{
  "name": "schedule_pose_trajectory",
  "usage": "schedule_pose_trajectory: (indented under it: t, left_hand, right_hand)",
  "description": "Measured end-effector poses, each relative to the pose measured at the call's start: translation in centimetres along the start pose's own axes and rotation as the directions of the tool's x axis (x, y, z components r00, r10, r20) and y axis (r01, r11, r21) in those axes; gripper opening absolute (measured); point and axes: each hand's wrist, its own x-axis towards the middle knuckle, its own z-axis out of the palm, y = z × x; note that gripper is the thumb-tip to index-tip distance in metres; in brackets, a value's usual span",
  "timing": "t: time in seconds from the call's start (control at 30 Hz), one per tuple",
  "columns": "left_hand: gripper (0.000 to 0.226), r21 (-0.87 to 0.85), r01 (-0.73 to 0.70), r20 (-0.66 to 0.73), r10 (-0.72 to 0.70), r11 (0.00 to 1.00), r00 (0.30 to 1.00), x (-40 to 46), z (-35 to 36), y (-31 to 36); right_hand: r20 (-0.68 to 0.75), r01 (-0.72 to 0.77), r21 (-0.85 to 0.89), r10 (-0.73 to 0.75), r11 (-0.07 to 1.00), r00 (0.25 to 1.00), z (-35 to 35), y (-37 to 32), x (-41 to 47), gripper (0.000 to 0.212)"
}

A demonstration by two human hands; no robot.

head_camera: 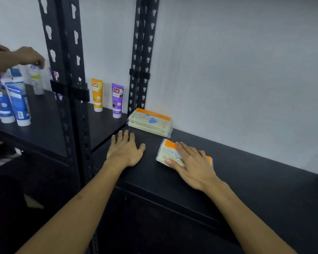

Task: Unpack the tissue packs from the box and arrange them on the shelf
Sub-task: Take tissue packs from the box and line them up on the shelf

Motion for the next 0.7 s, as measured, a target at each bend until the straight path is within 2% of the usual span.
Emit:
schedule_pose_trajectory:
  t: [0.17,0.33,0.47,0.6,0.7]
  left_hand:
    - [0.078,-0.002,0.003,0.004,-0.003,1.0,1.0,0.7,0.0,0.0]
    - [0.079,-0.011,0.008,0.005,-0.008,1.0,1.0,0.5,0.0,0.1]
    - [0.079,-0.01,0.009,0.0,-0.009,1.0,1.0,0.4,-0.1,0.2]
    - [0.079,-0.009,0.008,0.0,-0.008,1.0,1.0,0.4,-0.1,0.2]
    - [0.078,-0.011,0.01,-0.006,-0.011,1.0,1.0,0.5,-0.1,0.2]
  right_hand:
    - [-0.117,-0.025,0.099,0.036,0.995,0.992,-2.0,-0.4,5.4,0.084]
    - [-0.163,-0.004,0.051,0.012,0.999,0.987,-3.3,-2.0,12.4,0.084]
    - [-0.149,0.027,0.0,-0.026,1.0,0.988,-3.0,-3.4,17.3,0.085]
    - [-0.1,0.048,0.072,-0.041,0.996,0.994,-1.8,-4.2,20.4,0.082]
    - [-0.111,0.058,0.012,-0.056,0.998,0.992,-0.7,-4.5,21.6,0.077]
